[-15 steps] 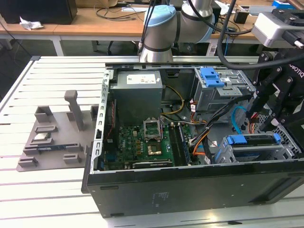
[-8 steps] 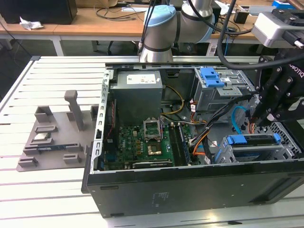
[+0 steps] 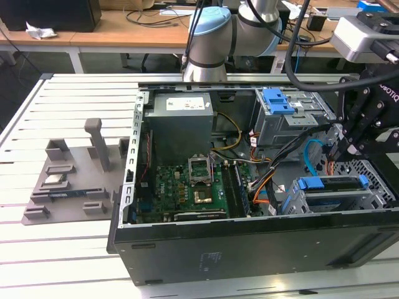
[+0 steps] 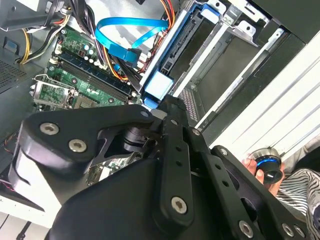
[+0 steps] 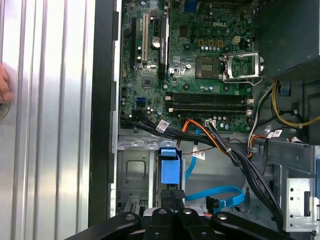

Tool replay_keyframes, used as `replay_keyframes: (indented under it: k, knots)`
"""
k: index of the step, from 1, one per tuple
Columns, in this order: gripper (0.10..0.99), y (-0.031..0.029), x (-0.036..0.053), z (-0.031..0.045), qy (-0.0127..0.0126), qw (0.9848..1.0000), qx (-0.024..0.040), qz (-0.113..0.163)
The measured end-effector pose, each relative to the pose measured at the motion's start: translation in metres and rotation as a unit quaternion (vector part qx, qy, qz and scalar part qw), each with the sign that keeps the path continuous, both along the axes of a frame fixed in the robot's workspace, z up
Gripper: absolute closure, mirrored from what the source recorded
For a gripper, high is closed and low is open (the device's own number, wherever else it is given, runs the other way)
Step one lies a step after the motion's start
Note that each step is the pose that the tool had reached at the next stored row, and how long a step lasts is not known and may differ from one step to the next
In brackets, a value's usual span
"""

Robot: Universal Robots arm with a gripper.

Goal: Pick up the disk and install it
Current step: 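Insert the disk into the insertion slot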

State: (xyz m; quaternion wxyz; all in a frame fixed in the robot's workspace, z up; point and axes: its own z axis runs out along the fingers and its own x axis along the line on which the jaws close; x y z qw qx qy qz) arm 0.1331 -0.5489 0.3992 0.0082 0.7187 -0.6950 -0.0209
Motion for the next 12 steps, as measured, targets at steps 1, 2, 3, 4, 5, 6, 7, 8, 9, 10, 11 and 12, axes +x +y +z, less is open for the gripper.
replay_keyframes:
  k: [1, 2, 3, 4, 5, 6, 7, 8, 9, 10, 11, 12]
  knots:
    - [0.98, 0.0, 0.0, 0.0, 0.0, 1.0, 0.0, 0.0]
    - [0.98, 0.0, 0.0, 0.0, 0.0, 1.0, 0.0, 0.0]
    - [0.98, 0.0, 0.0, 0.0, 0.0, 1.0, 0.0, 0.0]
    - [0.98, 0.0, 0.0, 0.0, 0.0, 1.0, 0.0, 0.0]
    - [0.98, 0.0, 0.0, 0.0, 0.0, 1.0, 0.0, 0.0]
    - [0.98, 0.0, 0.0, -0.0001, 0.0, 1.0, 0.0, 0.0]
    - [0.98, 0.0, 0.0, -0.0001, 0.0, 1.0, 0.0, 0.0]
    - [0.98, 0.0, 0.0, -0.0001, 0.0, 1.0, 0.0, 0.0]
    - [0.98, 0.0, 0.0, -0.0001, 0.0, 1.0, 0.0, 0.0]
    - [0.98, 0.0, 0.0, -0.0001, 0.0, 1.0, 0.0, 0.0]
    - [0.98, 0.0, 0.0, -0.0001, 0.0, 1.0, 0.0, 0.0]
    - [0.98, 0.0001, 0.0005, -0.0002, 0.0, 1.0, 0.0001, 0.0]
